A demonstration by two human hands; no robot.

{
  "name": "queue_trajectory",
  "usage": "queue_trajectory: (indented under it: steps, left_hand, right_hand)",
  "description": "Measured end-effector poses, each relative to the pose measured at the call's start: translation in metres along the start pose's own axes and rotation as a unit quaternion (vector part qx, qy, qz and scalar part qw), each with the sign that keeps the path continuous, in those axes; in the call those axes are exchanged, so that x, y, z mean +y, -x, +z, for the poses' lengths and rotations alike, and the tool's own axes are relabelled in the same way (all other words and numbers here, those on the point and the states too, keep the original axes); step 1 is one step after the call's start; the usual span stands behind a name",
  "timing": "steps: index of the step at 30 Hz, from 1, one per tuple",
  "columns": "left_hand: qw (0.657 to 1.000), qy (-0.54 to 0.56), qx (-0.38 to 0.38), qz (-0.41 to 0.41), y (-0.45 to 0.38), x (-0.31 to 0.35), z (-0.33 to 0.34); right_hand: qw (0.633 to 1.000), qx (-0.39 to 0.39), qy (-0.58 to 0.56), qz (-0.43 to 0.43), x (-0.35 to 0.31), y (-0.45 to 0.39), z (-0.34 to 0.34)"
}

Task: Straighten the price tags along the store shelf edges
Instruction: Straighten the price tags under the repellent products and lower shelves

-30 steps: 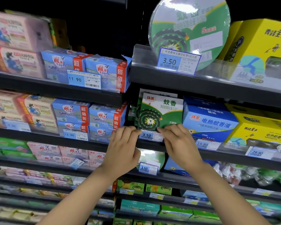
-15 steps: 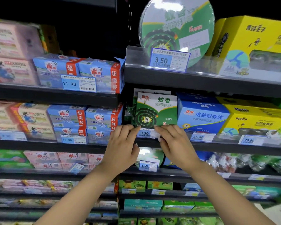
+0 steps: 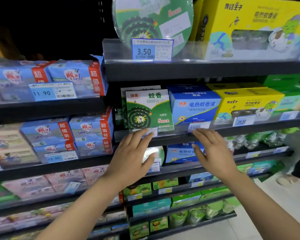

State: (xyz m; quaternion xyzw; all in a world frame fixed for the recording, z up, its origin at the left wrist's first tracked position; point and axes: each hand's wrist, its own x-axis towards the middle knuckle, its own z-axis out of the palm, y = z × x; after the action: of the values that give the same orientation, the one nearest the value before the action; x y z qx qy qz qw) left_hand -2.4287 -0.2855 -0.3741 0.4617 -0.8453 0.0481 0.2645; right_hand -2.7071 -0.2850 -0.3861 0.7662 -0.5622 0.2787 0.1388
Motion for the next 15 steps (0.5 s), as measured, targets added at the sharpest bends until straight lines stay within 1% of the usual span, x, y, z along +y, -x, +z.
queue_trajectory:
  steps: [3,7,11,15]
  left_hand:
    - [1.0,0.002,-0.015,0.019,-0.009,0.015,0.011]
    - [0.999,0.001,-0.034,0.032,-0.028,0.041,0.026]
    - [0.998,-0.015,-0.037,0.039,-0.055,0.071,0.045]
    - [0.999,-0.017,-0.025,0.033,-0.082,0.112,0.067]
  right_hand:
    - [0.999,-0.017,0.004,0.032,0.014,0.014,-0.001]
    - [0.998,-0.026,0.007,0.051,0.036,0.026,-0.009]
    - [0.999,-0.019,0.006,0.047,0.073,0.029,-0.024]
    - [1.0,-0.013,0.008,0.026,0.127,0.031,-0.041]
